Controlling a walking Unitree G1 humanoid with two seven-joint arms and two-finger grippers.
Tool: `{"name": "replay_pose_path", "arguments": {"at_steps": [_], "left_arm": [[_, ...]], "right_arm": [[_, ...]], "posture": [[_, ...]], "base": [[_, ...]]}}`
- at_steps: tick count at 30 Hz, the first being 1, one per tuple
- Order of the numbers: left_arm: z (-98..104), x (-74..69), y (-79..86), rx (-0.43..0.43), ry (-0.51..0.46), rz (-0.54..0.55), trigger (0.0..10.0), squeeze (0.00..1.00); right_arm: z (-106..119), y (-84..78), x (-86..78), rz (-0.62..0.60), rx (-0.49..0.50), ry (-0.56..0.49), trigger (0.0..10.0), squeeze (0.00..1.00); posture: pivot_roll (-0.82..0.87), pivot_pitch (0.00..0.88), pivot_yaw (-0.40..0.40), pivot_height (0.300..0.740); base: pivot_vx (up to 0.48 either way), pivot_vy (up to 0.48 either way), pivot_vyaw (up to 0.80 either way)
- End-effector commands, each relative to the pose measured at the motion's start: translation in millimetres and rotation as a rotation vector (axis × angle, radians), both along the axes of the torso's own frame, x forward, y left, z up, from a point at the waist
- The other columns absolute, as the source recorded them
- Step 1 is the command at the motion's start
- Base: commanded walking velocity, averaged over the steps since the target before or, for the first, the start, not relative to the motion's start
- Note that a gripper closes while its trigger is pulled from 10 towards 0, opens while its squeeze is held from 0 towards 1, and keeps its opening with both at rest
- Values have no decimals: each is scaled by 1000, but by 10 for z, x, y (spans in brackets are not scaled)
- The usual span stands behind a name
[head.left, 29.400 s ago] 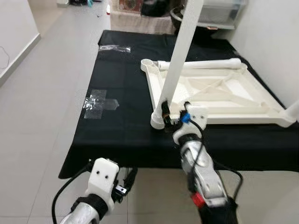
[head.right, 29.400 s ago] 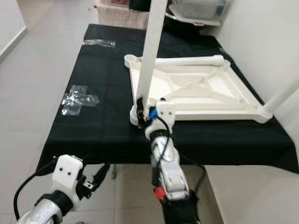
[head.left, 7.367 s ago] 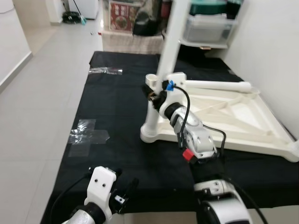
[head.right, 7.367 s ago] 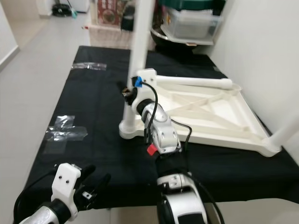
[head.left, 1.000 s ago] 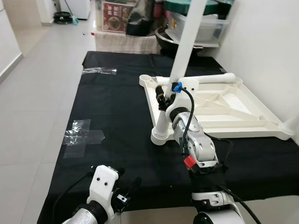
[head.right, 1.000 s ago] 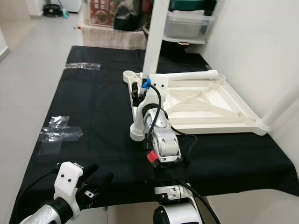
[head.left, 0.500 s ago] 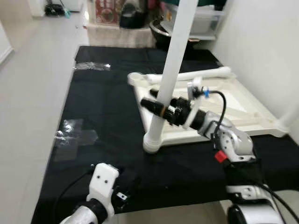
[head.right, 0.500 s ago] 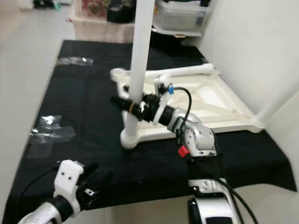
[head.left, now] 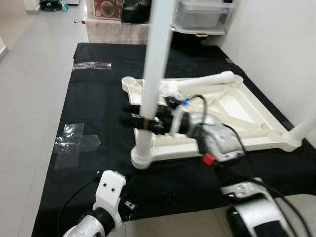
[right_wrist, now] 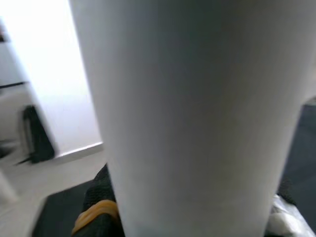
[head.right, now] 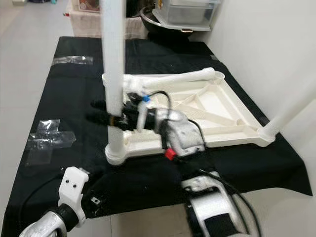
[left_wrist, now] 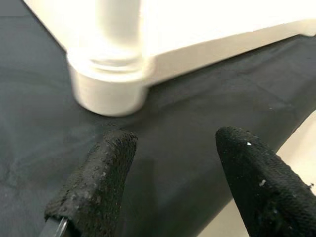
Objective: Building children table
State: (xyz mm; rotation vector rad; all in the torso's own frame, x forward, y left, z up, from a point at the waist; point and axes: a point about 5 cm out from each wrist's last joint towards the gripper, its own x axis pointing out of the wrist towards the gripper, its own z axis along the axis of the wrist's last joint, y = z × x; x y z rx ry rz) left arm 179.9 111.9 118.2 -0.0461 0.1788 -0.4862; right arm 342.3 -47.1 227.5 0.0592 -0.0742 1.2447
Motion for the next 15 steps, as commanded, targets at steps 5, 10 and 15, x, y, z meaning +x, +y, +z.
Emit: {"name": "replay_pose_path", "arguments": {"at_steps": [5,10,15], "left_arm": [[-17,-34,-8,-8,12,-12,10000,0],[-23,-35,-9,-9,14,-15,10000,0],[-25,-37,-12,-7,14,-15,10000,0]], "right_arm": [[-104,-510,310,-911,70,141,0,0],[-206,-769,202,-1255,52,158,0,0],[-294,-774,44,-1413,74,210,0,0]], "posture": [[118,71,-138,740],[123,72,-141,740],[129,71,-144,740]], "base": [[0,0,0],[0,0,0],[0,0,0]]}}
